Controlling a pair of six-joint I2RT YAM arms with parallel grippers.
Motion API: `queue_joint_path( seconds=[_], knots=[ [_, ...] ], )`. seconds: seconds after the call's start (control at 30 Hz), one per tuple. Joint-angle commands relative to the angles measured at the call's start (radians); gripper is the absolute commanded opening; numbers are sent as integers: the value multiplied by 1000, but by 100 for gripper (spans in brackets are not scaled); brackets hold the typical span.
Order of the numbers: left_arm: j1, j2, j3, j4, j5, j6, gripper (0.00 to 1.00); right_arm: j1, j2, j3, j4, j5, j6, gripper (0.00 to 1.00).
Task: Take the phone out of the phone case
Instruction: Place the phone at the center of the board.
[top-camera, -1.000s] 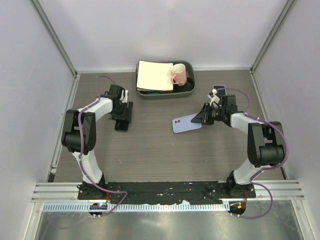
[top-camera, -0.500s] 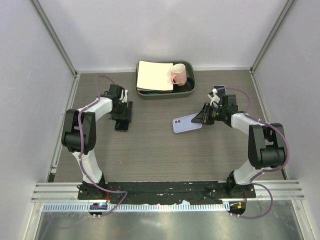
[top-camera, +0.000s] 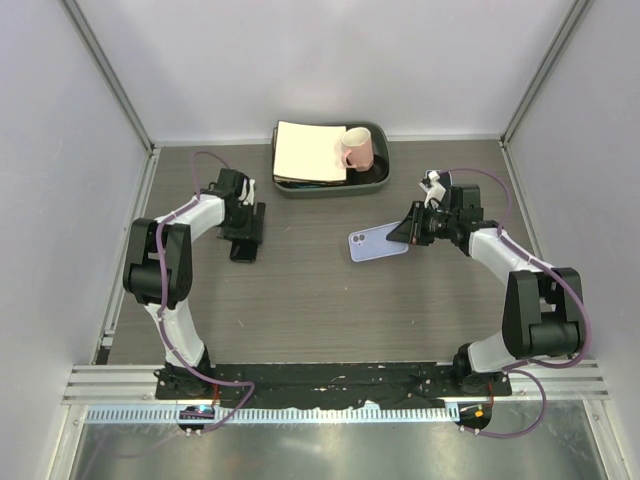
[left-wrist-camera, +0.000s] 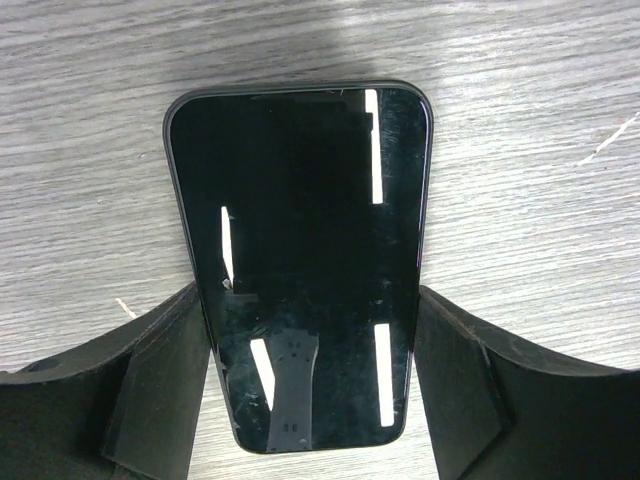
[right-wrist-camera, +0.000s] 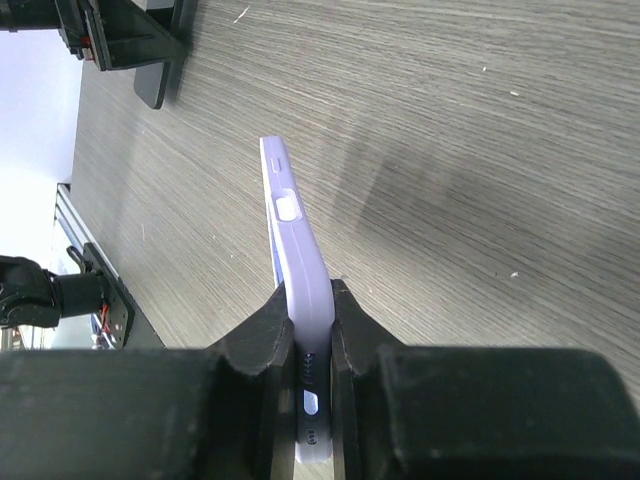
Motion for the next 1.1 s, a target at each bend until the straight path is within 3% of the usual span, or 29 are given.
queue_joint_path(
  seconds=[0.0, 0.07, 0.13, 0.5, 0.6, 0.73, 0.83, 1.07],
  knots=[
    [6, 34, -13, -5, 37, -32, 80, -4, -43, 38, 8, 11, -17, 1],
    [6, 34, -18, -1, 34, -32, 83, -4, -46, 36, 8, 11, -17, 1],
    [6, 35, -19, -1, 30, -33, 99, -4, -48, 36, 6, 12, -15, 1],
    [6, -44, -21, 12, -3, -21, 100, -4, -68, 113, -112, 104, -149, 1],
    [6, -119, -29, 42, -6, 5, 100, -2, -32, 196, -243, 109, -311, 1],
    [6, -188, -15, 53, 7, 36, 100, 2, 75, 465, -666, 145, -651, 1],
    [7, -233, 4, 55, 46, 73, 100, 2, 145, 580, -887, 164, -857, 1],
    [-31, -339, 2, 101, 509, 293, 100, 79, 267, 757, -1255, 175, -1166, 1]
  ],
)
